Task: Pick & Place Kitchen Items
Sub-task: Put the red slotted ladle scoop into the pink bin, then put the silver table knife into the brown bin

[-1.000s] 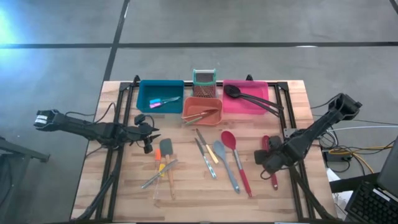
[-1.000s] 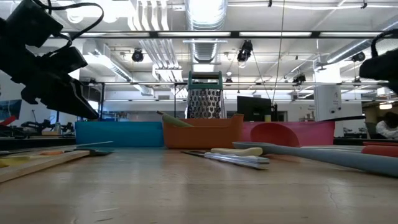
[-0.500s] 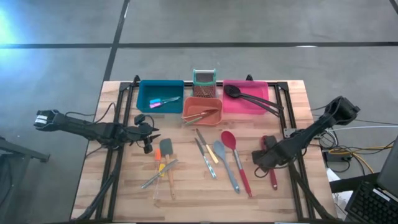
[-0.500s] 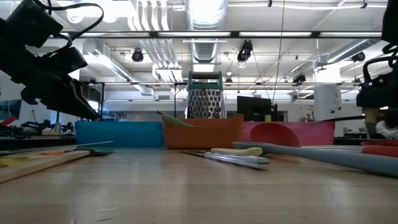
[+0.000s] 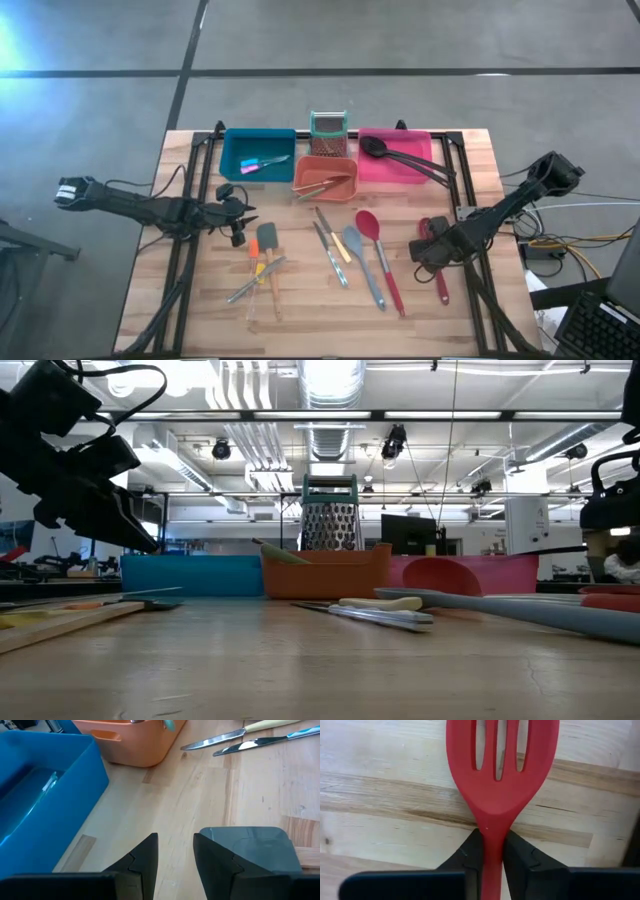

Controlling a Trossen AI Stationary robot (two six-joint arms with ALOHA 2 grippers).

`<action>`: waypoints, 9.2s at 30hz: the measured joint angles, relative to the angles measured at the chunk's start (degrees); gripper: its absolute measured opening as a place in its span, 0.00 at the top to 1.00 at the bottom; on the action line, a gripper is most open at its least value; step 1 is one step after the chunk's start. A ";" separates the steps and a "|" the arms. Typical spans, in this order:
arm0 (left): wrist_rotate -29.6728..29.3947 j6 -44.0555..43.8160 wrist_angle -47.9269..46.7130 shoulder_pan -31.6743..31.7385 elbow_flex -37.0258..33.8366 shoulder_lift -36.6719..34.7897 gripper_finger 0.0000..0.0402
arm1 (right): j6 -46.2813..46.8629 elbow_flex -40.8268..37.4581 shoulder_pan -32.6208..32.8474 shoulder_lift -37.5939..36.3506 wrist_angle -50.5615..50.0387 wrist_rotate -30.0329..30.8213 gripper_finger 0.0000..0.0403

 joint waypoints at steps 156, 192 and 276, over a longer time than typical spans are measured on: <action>-0.02 7.74 0.01 0.01 0.00 -0.01 0.68 | -114.51 28.58 -45.11 -40.12 4.05 -16.05 0.98; 15.60 2.14 4.99 0.07 11.08 1.35 0.68 | -114.11 21.51 -45.11 -50.53 -4.71 -15.67 0.98; 29.24 -39.23 -21.93 -20.52 36.52 48.98 0.58 | -114.13 21.55 -45.12 -50.35 -4.71 -15.67 0.98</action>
